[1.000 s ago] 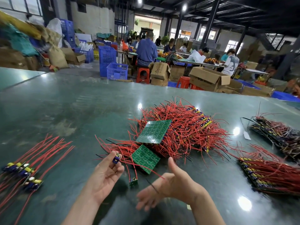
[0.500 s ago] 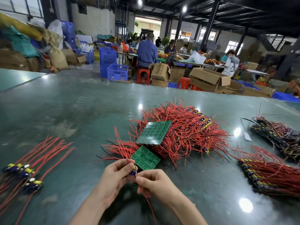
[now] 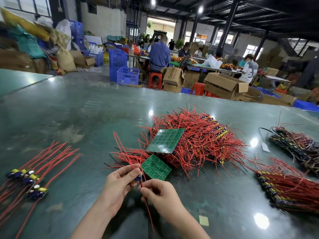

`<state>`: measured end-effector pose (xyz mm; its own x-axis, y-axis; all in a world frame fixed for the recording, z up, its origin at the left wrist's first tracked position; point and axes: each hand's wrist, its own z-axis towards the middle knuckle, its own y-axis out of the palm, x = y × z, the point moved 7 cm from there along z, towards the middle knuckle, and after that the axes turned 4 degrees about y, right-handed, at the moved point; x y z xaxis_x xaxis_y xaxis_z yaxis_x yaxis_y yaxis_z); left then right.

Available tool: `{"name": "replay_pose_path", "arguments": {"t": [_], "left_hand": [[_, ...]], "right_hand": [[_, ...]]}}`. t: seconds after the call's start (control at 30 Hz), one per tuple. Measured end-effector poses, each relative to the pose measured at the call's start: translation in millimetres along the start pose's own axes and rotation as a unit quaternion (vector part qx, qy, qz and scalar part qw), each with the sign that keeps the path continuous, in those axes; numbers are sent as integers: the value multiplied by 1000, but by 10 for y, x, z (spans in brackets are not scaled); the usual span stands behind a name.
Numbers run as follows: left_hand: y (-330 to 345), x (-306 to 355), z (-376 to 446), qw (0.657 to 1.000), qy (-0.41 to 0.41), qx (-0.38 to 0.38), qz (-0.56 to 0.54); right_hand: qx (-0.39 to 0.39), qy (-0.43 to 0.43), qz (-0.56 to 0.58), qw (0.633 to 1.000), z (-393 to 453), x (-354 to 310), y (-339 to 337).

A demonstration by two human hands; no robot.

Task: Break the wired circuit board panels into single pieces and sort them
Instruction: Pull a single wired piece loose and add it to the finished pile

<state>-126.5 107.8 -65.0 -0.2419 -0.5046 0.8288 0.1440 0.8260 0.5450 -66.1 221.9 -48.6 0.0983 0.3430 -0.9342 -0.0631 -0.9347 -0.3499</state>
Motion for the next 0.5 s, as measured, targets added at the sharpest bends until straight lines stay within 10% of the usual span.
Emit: {"name": "replay_pose_path", "arguments": {"t": [0.5], "left_hand": [[-293, 57, 73, 993, 35, 110, -31]], "right_hand": [[-8, -28, -146, 989, -14, -62, -32]]}}
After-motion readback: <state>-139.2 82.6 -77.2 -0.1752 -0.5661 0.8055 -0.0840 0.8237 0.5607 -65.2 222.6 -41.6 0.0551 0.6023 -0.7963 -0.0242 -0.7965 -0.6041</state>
